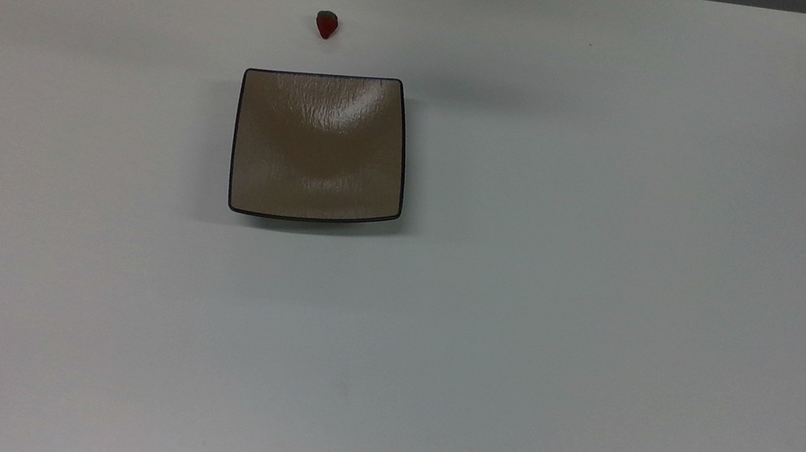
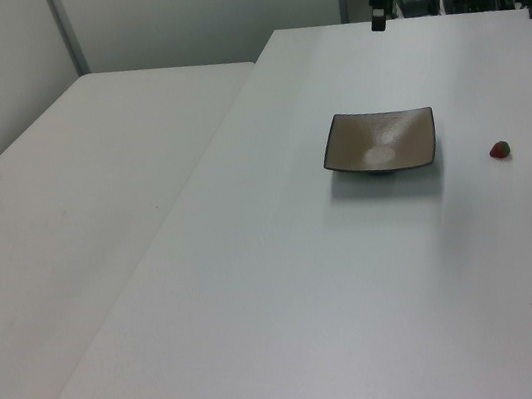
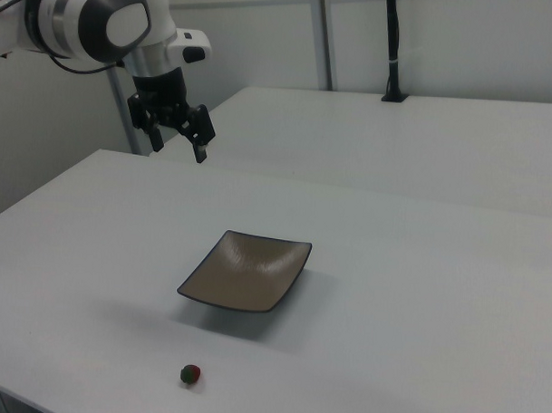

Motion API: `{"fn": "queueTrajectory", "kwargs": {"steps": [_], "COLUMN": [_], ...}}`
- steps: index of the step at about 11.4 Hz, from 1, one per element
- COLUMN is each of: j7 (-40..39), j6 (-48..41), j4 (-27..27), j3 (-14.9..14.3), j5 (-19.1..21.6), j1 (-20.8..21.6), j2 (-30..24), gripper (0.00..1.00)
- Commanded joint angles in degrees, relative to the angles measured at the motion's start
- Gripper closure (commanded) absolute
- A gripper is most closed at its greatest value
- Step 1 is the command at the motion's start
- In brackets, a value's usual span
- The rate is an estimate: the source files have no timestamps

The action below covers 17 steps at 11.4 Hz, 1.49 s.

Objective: Strawberries on a ceramic plate
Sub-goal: 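Move the open gripper toward the red strawberry beside the plate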

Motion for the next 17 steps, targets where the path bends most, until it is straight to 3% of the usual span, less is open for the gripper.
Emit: {"fn": "queueTrajectory", "kwargs": {"steps": [1,4,8,10,12,17], "j7": [0.28,-1.48,-11.47,-18.86,-20.29,-26.96], "j6": [1.04,0.78,0.08,-4.38,-7.84,-3.10], "j4": [-2.32,-5.30,-12.15,-13.75,-16.72,-27.62], "j3": [-0.54,-0.54,-0.80,-1.59,-1.86,-1.94], "j5": [0.79,0.45,0.18,-0.08,-0.17,-4.03], "j1": [0.52,0.08,-0.70,-1.06,-1.15,-1.50], "j2": [-0.93,-2.34,-6.63,-8.57,-10.68,-14.38], "gripper": [0.00,0.00,0.00,0.00,0.00,0.00]}}
